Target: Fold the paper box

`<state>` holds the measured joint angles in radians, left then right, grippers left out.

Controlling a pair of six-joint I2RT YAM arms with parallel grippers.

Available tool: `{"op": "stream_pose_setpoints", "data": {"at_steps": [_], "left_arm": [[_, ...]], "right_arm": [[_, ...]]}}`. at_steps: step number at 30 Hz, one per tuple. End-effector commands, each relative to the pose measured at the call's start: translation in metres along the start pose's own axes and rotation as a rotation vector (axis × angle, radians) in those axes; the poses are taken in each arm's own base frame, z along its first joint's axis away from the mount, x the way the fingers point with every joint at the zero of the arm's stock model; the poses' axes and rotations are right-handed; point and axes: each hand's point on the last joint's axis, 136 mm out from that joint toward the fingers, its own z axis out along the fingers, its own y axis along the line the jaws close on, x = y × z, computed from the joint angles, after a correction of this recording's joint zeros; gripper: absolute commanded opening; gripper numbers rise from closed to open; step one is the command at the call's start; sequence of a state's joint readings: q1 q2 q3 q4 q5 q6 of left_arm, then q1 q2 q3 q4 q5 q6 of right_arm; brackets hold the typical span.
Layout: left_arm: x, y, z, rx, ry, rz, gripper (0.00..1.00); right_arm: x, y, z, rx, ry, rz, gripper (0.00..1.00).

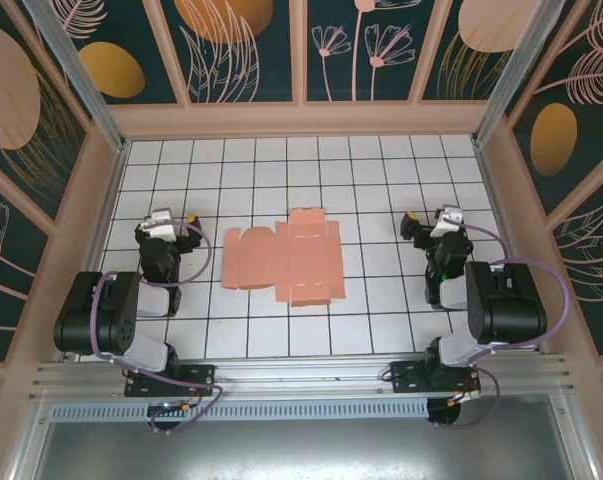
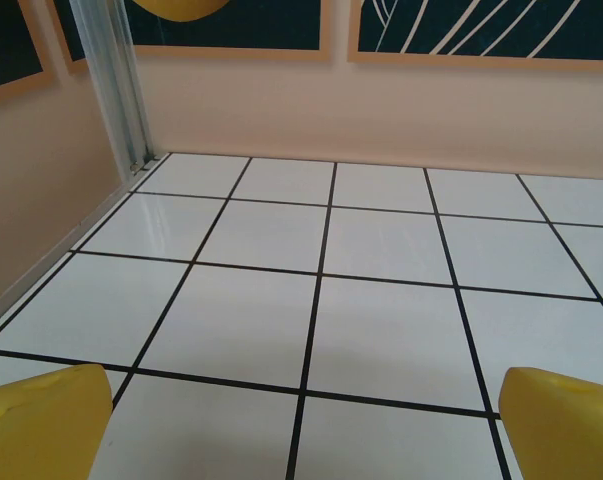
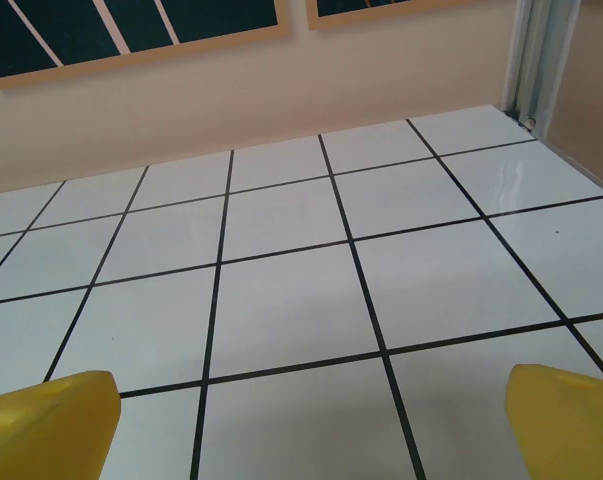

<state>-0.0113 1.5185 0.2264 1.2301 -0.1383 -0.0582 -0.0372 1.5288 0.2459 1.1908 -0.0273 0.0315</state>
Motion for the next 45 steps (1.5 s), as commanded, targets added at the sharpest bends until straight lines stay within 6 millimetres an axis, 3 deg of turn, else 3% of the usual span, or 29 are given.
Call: {"op": "stream_pose_setpoints", "data": {"at_steps": [1,25,32,36,39,42,45], "left_arm": [[-0.014,-0.001,0.002,0.008,-0.049,-0.025,0.99],[-0.016,-0.001,0.001,0.008,-0.055,-0.023,0.99],[-0.047,0.002,-0.011,-0.025,-0.074,-0.021,0.99],[-0.068,-0.013,-0.019,-0.028,-0.056,-0.016,0.99],[-0.075,-0.035,-0.023,0.04,-0.016,-0.134,0.99],[-0.066,-0.055,-0.03,0.126,0.035,-0.306,0.99],[-0.047,-0.077,-0.036,0.215,0.137,-0.476,0.99]], "right_arm": [[-0.006,-0.001,-0.001,0.005,-0.033,-0.013,0.99],[-0.005,-0.001,-0.001,0.006,-0.032,-0.014,0.99],[-0.027,0.001,-0.002,0.062,-0.032,-0.037,0.99],[-0.038,0.02,0.0,0.062,-0.014,-0.11,0.99],[-0.047,0.046,0.008,0.013,0.041,-0.124,0.99],[-0.054,0.085,0.018,-0.113,0.082,-0.146,0.99],[-0.048,0.129,0.032,-0.252,0.183,-0.212,0.99]]}}
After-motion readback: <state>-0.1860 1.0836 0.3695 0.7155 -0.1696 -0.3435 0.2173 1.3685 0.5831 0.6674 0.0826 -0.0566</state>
